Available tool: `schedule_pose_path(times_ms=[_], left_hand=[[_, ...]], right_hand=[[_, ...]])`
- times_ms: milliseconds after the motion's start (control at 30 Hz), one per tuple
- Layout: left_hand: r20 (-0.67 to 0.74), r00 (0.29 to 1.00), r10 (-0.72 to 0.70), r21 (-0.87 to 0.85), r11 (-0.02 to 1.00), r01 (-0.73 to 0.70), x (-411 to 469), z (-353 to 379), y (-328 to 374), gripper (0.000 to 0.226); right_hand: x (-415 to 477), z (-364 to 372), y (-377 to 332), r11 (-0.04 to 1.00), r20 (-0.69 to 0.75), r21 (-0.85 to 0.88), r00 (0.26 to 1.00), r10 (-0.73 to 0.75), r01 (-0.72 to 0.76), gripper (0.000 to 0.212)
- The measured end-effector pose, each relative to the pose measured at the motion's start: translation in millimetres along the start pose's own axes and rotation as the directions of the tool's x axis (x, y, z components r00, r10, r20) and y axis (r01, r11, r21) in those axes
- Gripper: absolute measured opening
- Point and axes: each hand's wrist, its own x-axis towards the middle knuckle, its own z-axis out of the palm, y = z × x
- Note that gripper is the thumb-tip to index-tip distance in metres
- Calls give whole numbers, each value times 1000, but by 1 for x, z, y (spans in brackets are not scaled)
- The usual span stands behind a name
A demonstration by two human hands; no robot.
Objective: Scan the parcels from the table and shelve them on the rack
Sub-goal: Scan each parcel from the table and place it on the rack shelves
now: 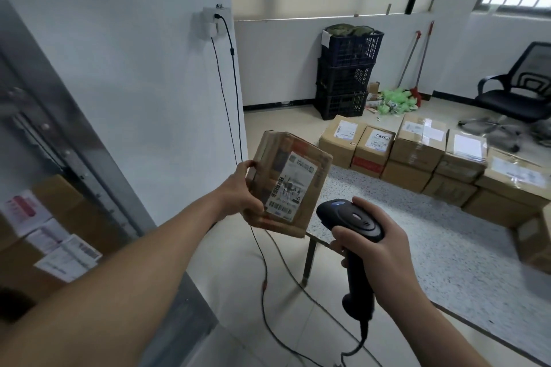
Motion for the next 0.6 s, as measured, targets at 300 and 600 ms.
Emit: schedule_pose_path(times_ms=[300,600], left_hand=[[-83,992,94,-286,952,-114,-9,23,-18,112],[-129,983,133,-301,939,-166,-17,17,-18,113]], right_hand=[[-8,4,-15,991,-55,112,995,85,-78,58],[-23,12,-17,986,-18,133,995,102,-99,68]])
